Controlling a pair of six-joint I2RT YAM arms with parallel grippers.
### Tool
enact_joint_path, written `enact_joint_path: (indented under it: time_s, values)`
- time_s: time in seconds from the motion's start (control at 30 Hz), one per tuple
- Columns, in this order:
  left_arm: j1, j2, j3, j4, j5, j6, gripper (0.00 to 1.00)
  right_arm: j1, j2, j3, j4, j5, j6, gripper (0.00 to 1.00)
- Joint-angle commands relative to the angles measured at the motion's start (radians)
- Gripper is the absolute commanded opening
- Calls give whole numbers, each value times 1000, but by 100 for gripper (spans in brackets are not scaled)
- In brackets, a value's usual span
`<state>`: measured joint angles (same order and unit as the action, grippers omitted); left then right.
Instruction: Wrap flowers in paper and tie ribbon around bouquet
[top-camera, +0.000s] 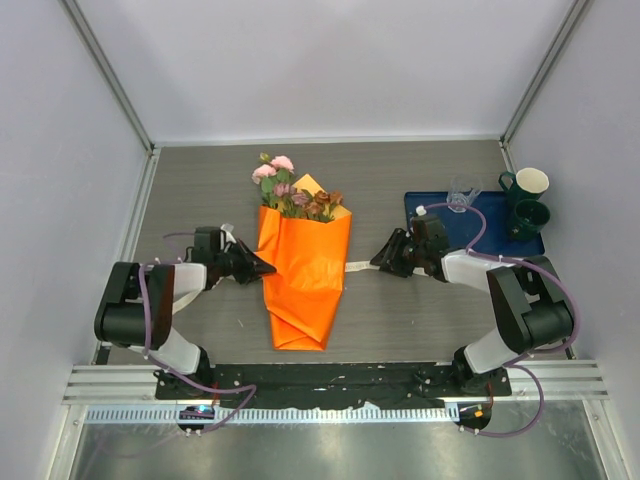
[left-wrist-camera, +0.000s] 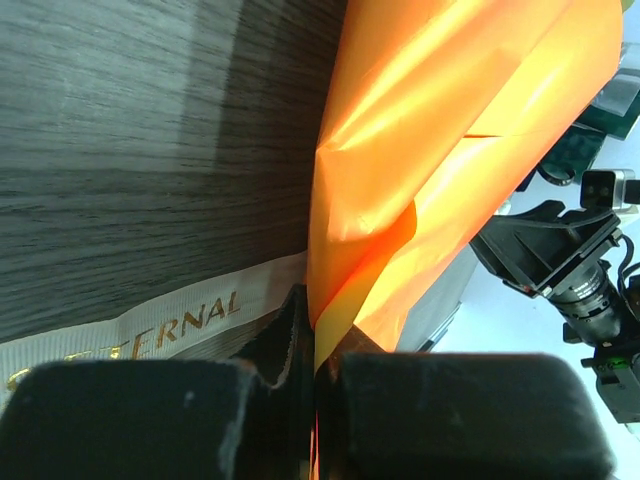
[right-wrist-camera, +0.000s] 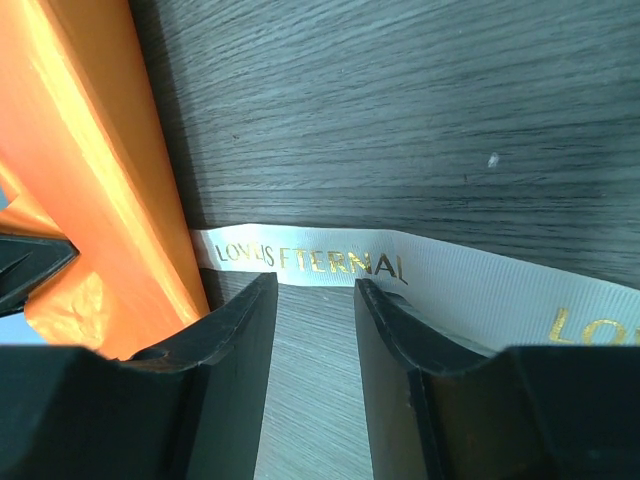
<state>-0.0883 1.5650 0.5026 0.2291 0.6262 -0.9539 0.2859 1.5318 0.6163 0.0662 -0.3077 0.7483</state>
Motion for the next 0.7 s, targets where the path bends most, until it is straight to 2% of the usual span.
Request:
enact_joint_path:
  time_s: [0.0, 0.07, 0.1, 0.13, 0.2, 0.27, 0.3, 0.5, 0.53, 0.57, 0.6, 0.63, 0.67]
  values:
    - [7, -25, 47, -79, -39, 35, 10, -1, 19, -21, -106, 108, -78, 45]
    - [7, -45, 53, -137, -54, 43, 21, -1, 5, -15, -123, 99, -86, 45]
    - [7, -80, 54, -160, -63, 49, 36, -1, -2, -12, -129, 96, -90, 45]
    - [7, -100, 51, -180, -91, 53, 43, -1, -12, -9, -137, 90, -98, 47]
    - [7, -150, 56, -250, -120, 69, 56, -1, -47, -7, -163, 90, -105, 49]
    - [10, -218, 65, -329, -154, 83, 61, -1, -73, 0, -204, 85, -122, 52]
    - [13, -236, 73, -361, -163, 102, 69, -1, -99, 3, -221, 84, -128, 53]
    - [61, -402, 102, -643, -238, 144, 79, 1, -214, 11, -333, 65, -181, 66]
    - [70, -428, 106, -724, -256, 139, 81, -1, -246, 17, -348, 64, -182, 70]
    - [76, -497, 112, -775, -288, 130, 83, -4, -260, 17, -371, 67, -185, 72]
    - [82, -526, 132, -828, -409, 112, 84, -7, -271, 19, -382, 77, -184, 74]
    - [84, -563, 143, -940, -472, 71, 86, -14, -282, 28, -400, 88, -179, 81]
    - [85, -616, 154, -996, -555, 41, 88, -28, -298, 33, -442, 103, -176, 83]
